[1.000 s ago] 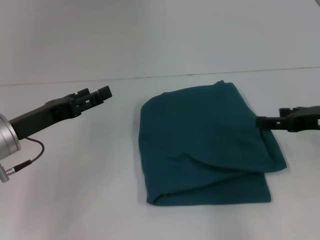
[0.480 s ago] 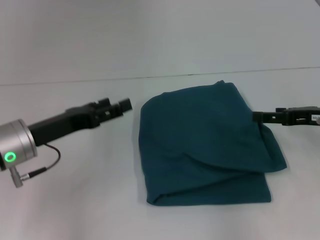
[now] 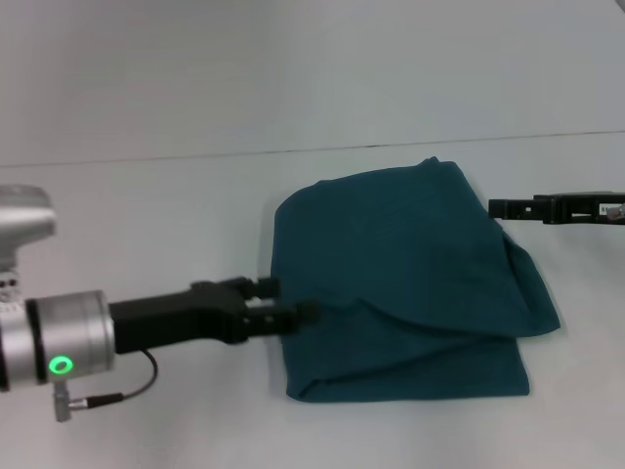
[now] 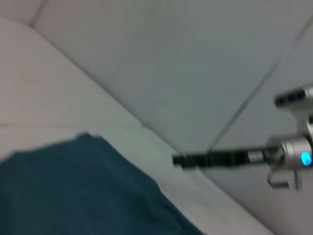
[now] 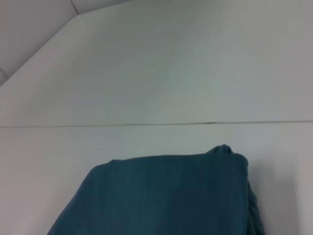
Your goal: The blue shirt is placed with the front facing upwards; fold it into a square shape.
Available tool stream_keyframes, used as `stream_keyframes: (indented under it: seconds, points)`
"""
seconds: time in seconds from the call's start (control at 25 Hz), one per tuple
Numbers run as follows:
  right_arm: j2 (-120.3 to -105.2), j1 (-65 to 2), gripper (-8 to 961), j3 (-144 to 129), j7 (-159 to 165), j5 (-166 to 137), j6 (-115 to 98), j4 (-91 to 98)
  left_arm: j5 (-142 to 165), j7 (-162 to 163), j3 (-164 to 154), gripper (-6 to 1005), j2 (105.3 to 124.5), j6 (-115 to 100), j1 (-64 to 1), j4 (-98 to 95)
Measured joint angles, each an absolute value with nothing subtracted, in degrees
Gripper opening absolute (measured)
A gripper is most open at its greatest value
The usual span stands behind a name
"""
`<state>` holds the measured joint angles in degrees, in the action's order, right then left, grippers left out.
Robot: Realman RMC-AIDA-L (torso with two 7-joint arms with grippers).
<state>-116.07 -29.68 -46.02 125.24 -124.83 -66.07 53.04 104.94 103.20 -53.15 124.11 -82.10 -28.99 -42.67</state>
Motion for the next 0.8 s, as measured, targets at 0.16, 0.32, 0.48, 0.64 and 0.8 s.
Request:
stream_keyframes:
  seconds: [0.16, 0.32, 0.48, 0.64, 0.8]
  points:
    - [-116.05, -30.11, 912, -45.99, 126.04, -124.85, -65.96, 53.0, 105.2, 102.91, -55.99, 924, 124.24, -79.76, -30.35, -40.37]
    - [-115.9, -30.43, 911, -46.22, 126.9, -124.92, -66.16, 52.92, 105.58, 102.79, -58.11, 924, 124.07, -76.39, -31.63, -38.29]
    - [-115.71, -30.77, 912, -46.39, 127.45, -125.49, -66.4, 52.83, 106.46, 102.76, -60.07, 923, 124.04, -74.25, -32.44, -37.96]
    - [-115.57, -31.41, 911, -46.47, 127.98, -126.54, -66.93, 52.15, 106.61, 102.69, -62.63, 923, 124.14, -71.98, -32.96, -37.68]
    - [-115.45, -32.55, 909, -46.43, 129.01, -128.33, -67.02, 50.4, 106.62, 102.59, -64.47, 923, 124.19, -71.05, -33.39, -37.63]
